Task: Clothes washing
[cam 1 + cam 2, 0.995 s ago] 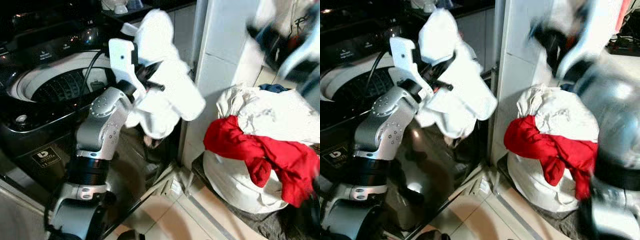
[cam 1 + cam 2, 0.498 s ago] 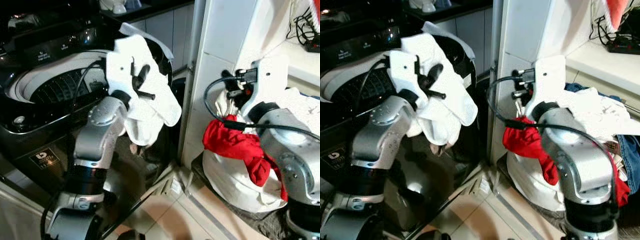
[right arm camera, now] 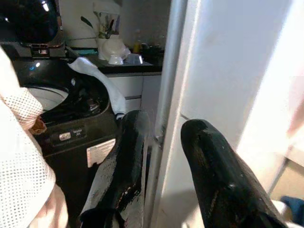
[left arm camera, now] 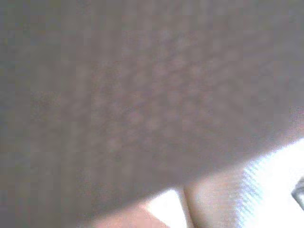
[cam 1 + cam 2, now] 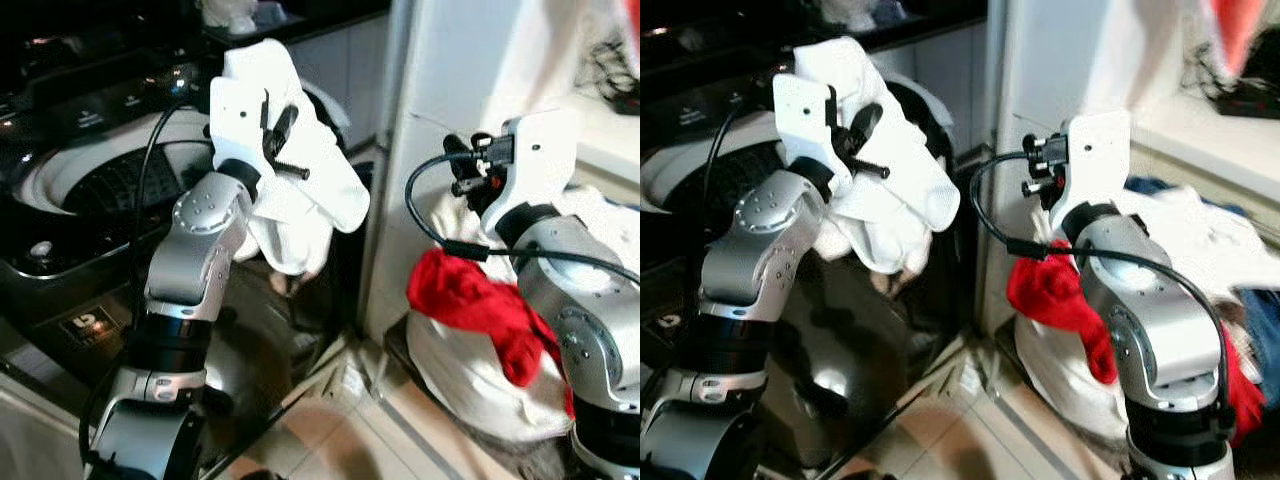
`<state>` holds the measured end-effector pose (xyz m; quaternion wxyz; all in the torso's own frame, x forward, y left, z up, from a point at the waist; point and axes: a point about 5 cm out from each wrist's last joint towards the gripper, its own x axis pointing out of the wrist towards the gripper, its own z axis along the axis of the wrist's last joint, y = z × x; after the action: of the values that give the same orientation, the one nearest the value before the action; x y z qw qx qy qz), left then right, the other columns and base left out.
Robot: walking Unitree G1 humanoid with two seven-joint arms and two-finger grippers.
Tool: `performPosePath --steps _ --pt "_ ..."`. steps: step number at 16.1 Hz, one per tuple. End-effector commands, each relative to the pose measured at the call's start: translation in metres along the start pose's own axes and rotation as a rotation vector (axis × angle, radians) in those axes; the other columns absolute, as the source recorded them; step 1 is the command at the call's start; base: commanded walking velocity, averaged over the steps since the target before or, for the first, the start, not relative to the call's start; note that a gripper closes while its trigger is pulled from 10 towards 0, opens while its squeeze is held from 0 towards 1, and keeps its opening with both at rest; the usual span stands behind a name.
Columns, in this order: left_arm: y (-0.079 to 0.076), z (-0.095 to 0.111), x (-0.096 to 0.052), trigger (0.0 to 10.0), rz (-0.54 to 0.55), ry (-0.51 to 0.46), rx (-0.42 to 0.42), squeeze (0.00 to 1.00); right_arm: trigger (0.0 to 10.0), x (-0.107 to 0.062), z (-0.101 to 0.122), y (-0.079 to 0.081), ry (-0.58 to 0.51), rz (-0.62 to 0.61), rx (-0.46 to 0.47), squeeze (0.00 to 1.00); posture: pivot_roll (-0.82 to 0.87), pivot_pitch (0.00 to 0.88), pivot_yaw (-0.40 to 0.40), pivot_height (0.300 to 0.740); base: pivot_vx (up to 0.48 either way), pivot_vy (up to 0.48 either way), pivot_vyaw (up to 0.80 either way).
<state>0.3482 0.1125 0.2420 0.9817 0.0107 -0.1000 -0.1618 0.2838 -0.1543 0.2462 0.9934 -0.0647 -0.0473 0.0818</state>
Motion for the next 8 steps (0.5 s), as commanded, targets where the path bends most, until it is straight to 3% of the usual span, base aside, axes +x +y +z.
performPosePath --steps 1,5,8 --pt "0.007 0.007 0.002 10.0 0.018 -0.021 0.019 0.0 10.0 -0.003 0.003 0.004 -0.021 0.019 -0.002 0.0 -0.05 0.0 0.084 0.74 0.341 0.0 0.69" --pt "0.02 0.024 0.008 10.0 0.044 -0.065 0.043 0.0 10.0 -0.005 0.004 0.008 -0.028 0.049 -0.015 0.0 -0.05 0.0 0.084 0.74 0.347 0.0 0.8" --pt "0.03 0.046 0.025 10.0 0.064 -0.132 0.07 0.0 10.0 -0.006 0.009 0.01 -0.066 0.049 0.056 0.0 -0.04 0.0 0.07 0.74 0.345 0.0 0.0"
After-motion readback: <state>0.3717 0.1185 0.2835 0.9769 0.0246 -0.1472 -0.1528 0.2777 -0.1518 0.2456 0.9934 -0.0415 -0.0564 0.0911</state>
